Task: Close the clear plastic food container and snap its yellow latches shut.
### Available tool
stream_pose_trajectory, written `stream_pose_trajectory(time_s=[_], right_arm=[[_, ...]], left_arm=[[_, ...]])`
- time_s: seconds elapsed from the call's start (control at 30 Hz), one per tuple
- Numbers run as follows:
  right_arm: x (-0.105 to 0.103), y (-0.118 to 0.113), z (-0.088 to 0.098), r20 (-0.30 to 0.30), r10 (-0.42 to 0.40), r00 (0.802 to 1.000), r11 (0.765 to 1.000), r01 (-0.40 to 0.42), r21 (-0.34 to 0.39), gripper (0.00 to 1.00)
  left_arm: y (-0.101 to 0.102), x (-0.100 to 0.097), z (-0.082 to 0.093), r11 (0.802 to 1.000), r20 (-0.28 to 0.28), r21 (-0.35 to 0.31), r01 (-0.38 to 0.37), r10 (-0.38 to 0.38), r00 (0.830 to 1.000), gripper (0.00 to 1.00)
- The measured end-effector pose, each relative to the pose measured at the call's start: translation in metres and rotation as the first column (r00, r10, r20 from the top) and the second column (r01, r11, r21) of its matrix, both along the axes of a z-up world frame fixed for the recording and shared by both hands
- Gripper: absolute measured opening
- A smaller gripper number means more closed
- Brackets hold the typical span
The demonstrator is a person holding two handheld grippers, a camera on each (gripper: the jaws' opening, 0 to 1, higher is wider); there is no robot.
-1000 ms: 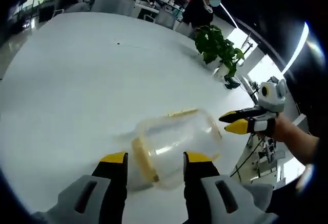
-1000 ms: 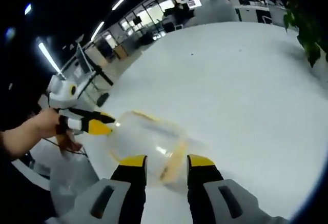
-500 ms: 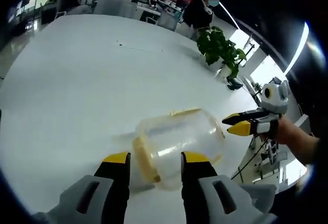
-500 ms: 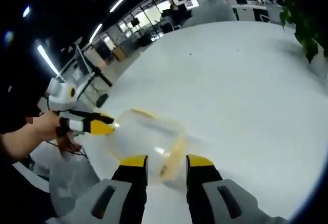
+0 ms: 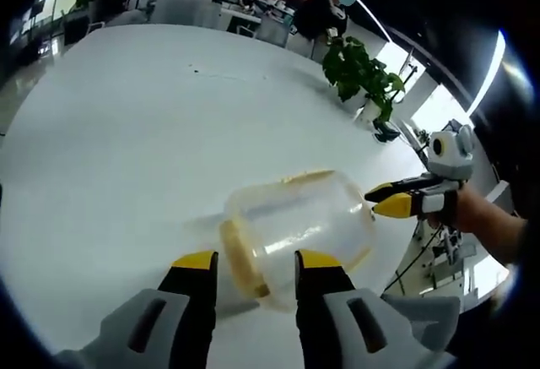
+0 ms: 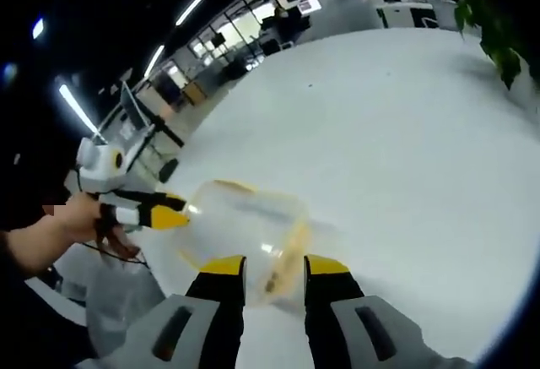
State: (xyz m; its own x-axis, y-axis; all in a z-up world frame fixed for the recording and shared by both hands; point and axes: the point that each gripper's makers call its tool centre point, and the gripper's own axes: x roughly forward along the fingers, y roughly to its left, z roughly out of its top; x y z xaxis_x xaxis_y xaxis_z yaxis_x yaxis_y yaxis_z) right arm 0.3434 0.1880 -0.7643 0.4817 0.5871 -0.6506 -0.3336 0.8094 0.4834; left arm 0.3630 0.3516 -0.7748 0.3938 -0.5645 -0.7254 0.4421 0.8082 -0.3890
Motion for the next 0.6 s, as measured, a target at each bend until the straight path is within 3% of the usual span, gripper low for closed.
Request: stream_pose_trajectory(time_s=[0.2, 0.33, 0.6], right_arm=[[0.000, 0.004, -0.004, -0.007, 0.010, 1.000, 1.000, -0.010, -0.007, 0.25], [-0.004, 0.006, -0.013, -0.015, 0.033, 0.999, 0.999, -0.034, -0.025, 0.26], [-0.001, 0.005, -0.011, -0.025, 0.015, 1.000, 1.000, -0.015, -0.002, 0.24]], left_arm=[[0.000, 0.001, -0.002, 1.000, -0.007, -0.018, -0.014, 0.014, 1.000, 0.36], [-0.004, -0.001, -0.002, 0.998, -0.024, -0.060, -0.020, 0.018, 1.000, 0.30], [-0.003, -0.003, -0.004, 0.996, -0.020, -0.083, -0.037, 0.035, 0.999, 0.30]])
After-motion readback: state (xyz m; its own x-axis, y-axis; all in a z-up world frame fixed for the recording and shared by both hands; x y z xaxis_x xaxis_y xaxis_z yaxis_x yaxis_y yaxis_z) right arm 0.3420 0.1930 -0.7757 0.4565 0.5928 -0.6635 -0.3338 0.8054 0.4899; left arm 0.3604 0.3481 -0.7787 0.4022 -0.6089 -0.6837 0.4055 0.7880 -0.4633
